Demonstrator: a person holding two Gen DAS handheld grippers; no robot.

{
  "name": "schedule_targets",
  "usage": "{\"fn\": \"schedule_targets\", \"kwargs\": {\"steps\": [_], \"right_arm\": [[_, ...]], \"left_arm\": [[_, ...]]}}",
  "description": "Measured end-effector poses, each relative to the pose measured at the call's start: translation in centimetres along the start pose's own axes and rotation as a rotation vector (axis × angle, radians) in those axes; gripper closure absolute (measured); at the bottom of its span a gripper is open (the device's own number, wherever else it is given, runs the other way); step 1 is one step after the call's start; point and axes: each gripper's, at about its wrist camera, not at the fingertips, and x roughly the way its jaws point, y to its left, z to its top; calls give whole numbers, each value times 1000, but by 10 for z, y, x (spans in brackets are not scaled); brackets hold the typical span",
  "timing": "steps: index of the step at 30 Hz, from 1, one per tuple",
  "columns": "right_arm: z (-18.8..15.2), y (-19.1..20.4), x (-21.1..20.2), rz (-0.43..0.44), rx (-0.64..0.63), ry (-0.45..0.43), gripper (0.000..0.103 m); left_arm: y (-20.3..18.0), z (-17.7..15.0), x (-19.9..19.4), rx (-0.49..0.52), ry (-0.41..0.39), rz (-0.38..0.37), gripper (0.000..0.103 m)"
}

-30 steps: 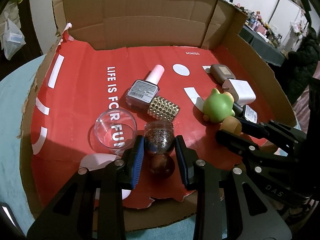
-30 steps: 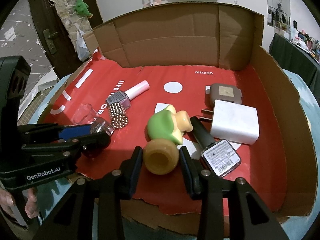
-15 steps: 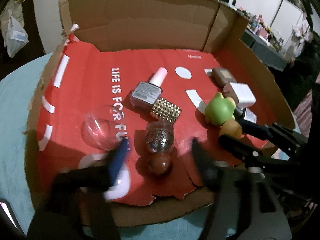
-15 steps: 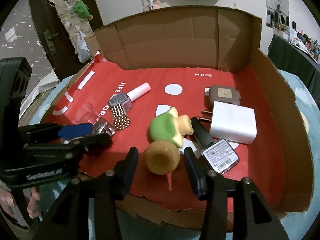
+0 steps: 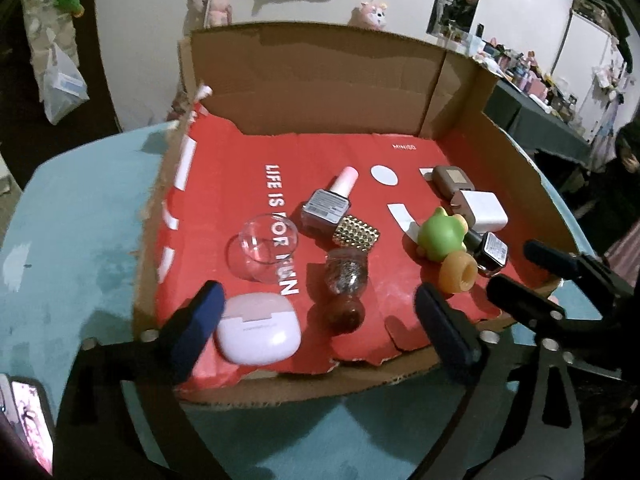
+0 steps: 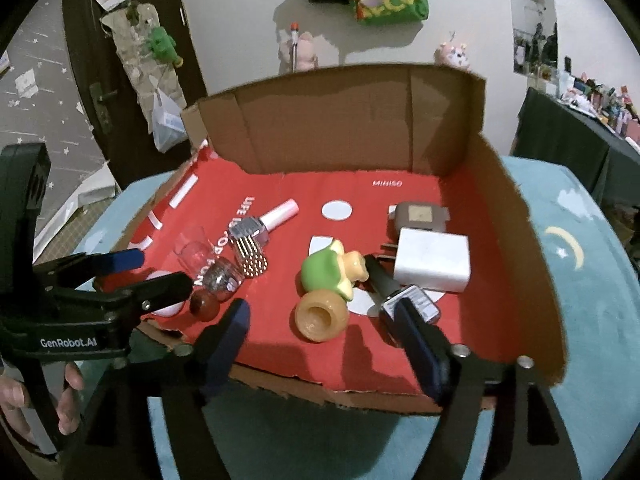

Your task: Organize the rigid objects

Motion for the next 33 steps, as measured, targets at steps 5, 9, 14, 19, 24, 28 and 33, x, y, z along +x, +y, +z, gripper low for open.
{"fn": "schedule_targets", "kwargs": {"steps": [5,9,14,19,24,28,33], "right_arm": [[-5,0,-16,-22,17,-58,2],[-12,-1,-25,-55,35,-97,0],[-21,-2,-25,-109,47,-121,0],[-30,-2,-21,-166,46,-130,0],[-36,-7,-13,-196,63,-111,0],[-39,-11,-10,-207,72,-99,0],[-40,-9,-9,-218,61,-95,0]], "left_arm": [[4,-8,-14,-17,-26,29,0],[4,-15,-20,-19,-53,88,0],[7,-23,-24,-24,-72,116,0],[7,-29,-20,-18,-76,147,0],[2,-32,-18,6,-83,173,0],[4,-36,-10,-4,-53,150,0],[2,-37,-8,4,-51,159,0]]}}
